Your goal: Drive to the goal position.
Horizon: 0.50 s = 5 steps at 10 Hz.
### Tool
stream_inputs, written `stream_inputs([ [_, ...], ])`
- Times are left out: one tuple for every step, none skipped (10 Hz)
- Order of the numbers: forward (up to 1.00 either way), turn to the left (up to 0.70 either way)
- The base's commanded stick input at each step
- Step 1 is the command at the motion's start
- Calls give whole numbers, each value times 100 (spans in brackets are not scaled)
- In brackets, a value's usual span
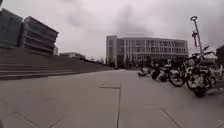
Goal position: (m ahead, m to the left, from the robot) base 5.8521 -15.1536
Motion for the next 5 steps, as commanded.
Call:
stream_inputs([
  [50,0],
  [50,0],
  [50,0],
  [50,0],
  [50,0],
])
